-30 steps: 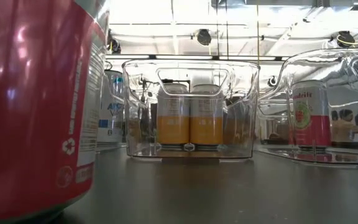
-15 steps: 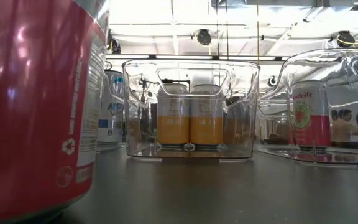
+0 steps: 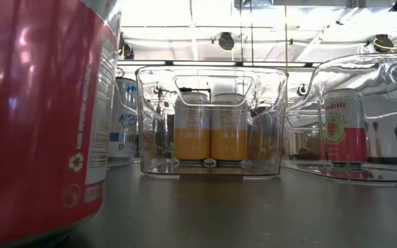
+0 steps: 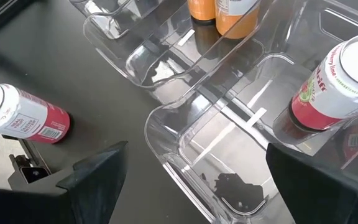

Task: Sort soda cans
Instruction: Put the white-blue soda can into the left transparent bin, then put the pink-white soda can into the right transparent bin

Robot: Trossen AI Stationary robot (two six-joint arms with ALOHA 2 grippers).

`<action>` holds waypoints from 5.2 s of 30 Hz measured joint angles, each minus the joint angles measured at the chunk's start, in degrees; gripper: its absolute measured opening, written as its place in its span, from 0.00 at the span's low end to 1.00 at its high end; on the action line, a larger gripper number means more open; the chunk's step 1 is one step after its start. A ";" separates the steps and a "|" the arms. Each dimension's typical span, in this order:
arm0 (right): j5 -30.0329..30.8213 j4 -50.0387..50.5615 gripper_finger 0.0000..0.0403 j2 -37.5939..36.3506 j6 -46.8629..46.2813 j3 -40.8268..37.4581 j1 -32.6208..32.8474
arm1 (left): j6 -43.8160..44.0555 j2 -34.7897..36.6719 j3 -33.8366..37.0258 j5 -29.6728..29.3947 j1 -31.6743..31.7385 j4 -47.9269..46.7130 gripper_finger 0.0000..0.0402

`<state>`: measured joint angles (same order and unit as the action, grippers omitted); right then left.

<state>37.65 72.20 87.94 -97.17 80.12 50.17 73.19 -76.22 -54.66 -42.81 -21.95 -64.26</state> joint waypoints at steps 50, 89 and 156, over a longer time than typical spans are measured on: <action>-0.20 -0.37 0.92 0.00 -2.70 0.00 0.02 | -10.74 9.92 12.36 -0.60 15.58 17.71 0.73; -0.13 -0.38 0.92 -0.01 -2.69 0.00 0.00 | -13.84 9.95 12.47 7.30 15.45 17.73 0.86; 1.76 -6.31 0.92 0.00 3.65 0.00 0.02 | -0.28 20.81 5.52 14.16 -12.82 20.26 0.86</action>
<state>39.40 65.88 87.94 -93.52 80.12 50.19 72.91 -55.41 -49.15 -28.64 -34.77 -44.00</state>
